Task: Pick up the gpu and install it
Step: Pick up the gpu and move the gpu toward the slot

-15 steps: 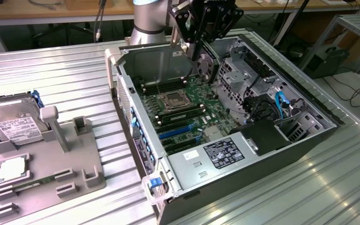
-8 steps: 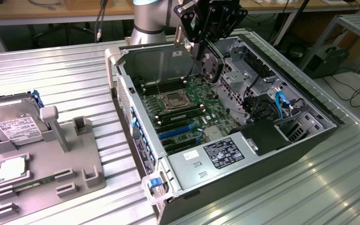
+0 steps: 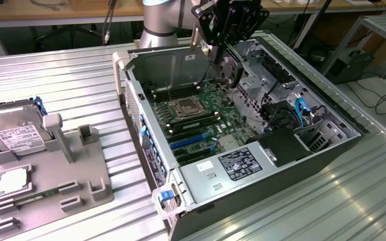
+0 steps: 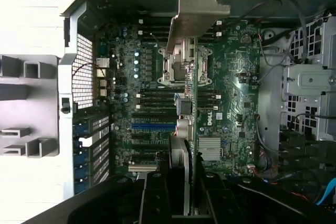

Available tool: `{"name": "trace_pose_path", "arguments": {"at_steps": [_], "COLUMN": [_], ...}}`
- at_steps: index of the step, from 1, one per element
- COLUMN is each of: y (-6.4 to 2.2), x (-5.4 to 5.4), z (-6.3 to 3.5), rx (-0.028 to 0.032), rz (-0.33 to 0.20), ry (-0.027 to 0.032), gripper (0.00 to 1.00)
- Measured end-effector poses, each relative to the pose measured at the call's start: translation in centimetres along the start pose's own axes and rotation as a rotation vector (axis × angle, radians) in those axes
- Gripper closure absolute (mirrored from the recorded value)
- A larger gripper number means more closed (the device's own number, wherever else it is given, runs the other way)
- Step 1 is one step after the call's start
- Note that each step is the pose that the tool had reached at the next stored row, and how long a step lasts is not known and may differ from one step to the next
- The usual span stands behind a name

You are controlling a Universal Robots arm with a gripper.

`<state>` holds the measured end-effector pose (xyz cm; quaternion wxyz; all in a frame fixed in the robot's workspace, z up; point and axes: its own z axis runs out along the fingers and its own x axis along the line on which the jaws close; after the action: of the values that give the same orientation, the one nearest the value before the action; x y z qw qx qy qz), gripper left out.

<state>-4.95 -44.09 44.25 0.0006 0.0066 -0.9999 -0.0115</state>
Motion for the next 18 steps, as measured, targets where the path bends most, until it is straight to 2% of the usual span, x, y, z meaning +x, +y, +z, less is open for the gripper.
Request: {"name": "trace_pose_path", "arguments": {"at_steps": [18], "y": [-0.03], "x": [-2.1], "z": [0.12], "rx": [0.0], "rz": [0.0], "ry": [-0.0003], "gripper": [0.73]}}
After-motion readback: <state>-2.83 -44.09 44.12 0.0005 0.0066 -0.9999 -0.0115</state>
